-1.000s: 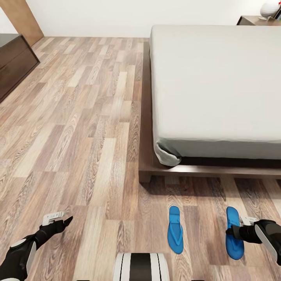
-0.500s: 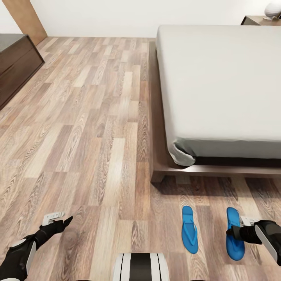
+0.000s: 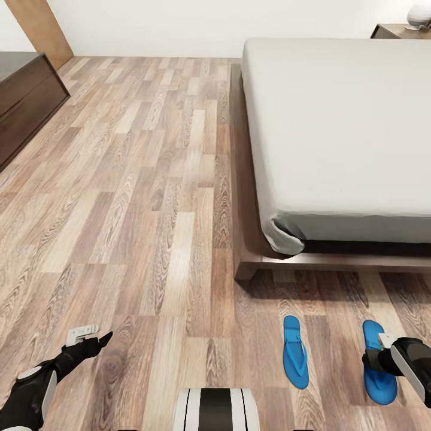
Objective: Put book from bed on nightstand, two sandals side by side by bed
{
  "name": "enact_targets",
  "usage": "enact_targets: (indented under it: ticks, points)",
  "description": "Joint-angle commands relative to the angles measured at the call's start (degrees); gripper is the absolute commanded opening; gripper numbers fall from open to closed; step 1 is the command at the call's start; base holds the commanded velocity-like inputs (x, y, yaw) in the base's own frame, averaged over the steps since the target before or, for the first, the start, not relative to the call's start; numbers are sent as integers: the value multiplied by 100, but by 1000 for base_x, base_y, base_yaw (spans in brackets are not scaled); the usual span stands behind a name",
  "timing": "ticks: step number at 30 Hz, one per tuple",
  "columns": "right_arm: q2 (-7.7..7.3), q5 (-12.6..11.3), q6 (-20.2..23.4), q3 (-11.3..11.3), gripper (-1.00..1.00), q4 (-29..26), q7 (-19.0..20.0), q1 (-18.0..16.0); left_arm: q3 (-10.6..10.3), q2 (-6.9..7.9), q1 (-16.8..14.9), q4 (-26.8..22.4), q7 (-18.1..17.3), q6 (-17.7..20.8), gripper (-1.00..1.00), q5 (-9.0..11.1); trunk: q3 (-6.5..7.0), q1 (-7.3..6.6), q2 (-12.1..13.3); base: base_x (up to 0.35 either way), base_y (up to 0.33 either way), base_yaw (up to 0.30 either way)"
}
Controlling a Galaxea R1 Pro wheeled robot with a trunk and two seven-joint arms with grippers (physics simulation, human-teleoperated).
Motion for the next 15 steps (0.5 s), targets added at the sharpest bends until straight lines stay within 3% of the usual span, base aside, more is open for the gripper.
enact_targets:
  ticks: [1,3,9,15]
  points:
    - [0,3,27,-10,-100,-4,11,0,27,-10,-5,-8,-45,35,100,-28,-4,-1,-2,0,0,0]
    - [0,3,27,-9,-100,-2,9,1,27,-14,-5,-11,-44,39,100,-28,-4,-1,-2,0,65,0]
    - [0,3,27,-9,-100,1,8,4,27,-25,-5,-7,-44,35,100,-35,-4,-1,-2,0,271,0]
    - [5,8,27,-9,-100,1,4,4,27,-25,-5,-7,-44,33,100,-37,-4,-1,-2,3,60,0]
